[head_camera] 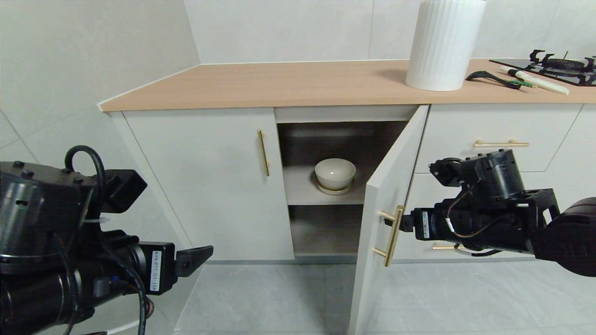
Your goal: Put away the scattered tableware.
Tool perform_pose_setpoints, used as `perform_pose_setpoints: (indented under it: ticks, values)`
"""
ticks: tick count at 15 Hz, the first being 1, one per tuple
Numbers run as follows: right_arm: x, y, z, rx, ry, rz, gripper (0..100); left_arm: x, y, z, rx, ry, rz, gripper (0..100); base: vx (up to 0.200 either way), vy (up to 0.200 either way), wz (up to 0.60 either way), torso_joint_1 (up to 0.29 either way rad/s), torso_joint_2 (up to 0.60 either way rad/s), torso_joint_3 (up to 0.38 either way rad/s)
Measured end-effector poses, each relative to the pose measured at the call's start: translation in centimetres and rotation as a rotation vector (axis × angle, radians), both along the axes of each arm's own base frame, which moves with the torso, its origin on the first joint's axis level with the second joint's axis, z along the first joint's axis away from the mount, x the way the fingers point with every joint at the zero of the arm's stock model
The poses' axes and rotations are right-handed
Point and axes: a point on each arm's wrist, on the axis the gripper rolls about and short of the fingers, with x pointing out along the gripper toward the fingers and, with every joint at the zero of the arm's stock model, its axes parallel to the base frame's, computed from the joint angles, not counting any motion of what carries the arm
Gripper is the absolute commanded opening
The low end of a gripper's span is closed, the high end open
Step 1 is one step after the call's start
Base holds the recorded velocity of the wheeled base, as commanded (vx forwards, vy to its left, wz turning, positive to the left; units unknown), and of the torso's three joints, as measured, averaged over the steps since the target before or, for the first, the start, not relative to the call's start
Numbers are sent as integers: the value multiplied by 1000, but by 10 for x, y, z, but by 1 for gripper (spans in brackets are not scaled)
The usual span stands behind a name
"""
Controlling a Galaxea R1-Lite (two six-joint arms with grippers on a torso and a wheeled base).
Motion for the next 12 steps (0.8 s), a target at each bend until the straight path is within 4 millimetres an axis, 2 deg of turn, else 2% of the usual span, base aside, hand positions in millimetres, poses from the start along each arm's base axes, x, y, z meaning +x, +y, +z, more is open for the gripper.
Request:
perform_pose_setpoints:
  ticks: [10,12]
  values:
    - [27,13,-18,86,-83,-92,100,4,-3,-5,17,24,0,100,0,0,0,0,0,0]
    - [32,16,-21,110,-106,-126,100,4,-2,-6,18,25,-1,100,200,0,0,0,7,0]
